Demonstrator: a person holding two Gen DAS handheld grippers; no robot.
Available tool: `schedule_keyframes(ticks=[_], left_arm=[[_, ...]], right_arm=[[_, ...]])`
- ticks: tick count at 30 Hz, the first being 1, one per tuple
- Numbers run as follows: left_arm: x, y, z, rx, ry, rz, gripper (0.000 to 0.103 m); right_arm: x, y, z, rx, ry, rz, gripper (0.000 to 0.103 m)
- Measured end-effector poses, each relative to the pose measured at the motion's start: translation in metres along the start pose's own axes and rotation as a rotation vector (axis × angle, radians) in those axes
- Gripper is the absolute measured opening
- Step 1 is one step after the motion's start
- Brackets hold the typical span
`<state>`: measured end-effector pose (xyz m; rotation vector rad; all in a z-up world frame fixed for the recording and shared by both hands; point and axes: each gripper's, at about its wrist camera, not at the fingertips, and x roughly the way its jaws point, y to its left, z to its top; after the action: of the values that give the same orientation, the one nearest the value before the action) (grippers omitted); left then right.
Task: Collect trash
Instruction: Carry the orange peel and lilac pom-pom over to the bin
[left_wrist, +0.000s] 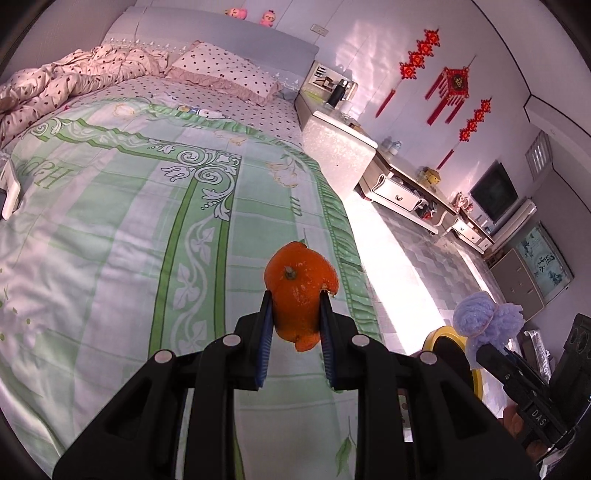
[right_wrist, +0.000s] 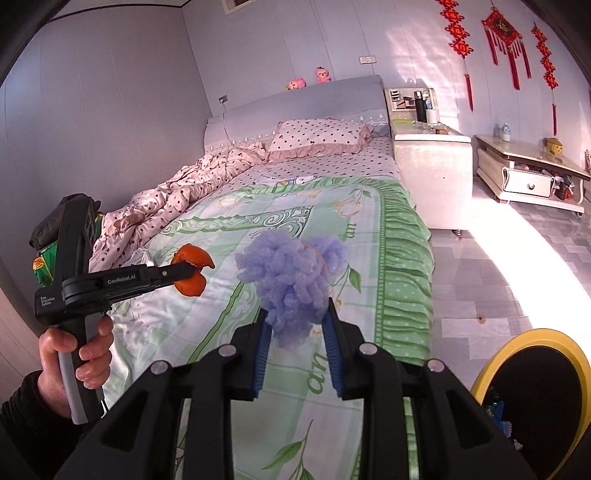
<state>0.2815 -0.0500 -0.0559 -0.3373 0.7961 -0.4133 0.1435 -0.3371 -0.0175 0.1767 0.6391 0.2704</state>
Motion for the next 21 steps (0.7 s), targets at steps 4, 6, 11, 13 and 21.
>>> schedule_keyframes(ticks=[4, 6, 11, 13, 21], left_arm=[[-0.008, -0.050, -0.003, 0.062, -0.012, -0.043, 0.022], [-0.011, -0.077, -0.005, 0.096, -0.016, -0.065, 0.022], [-0.009, -0.140, -0.012, 0.175, -0.019, -0.105, 0.022], [-0.005, -0.164, -0.015, 0.199, -0.016, -0.126, 0.022], [0.037, -0.248, -0.038, 0.299, 0.037, -0.176, 0.022]], right_arm=[[-0.035, -0.022, 0.004, 0.033, -0.048, -0.044, 0.026], [-0.052, -0.034, 0.007, 0.045, -0.074, -0.067, 0.026], [-0.089, -0.068, 0.010, 0.080, -0.123, -0.133, 0.026], [-0.102, -0.083, 0.009, 0.097, -0.136, -0.163, 0.026], [-0.135, -0.151, -0.006, 0.188, -0.139, -0.270, 0.026]])
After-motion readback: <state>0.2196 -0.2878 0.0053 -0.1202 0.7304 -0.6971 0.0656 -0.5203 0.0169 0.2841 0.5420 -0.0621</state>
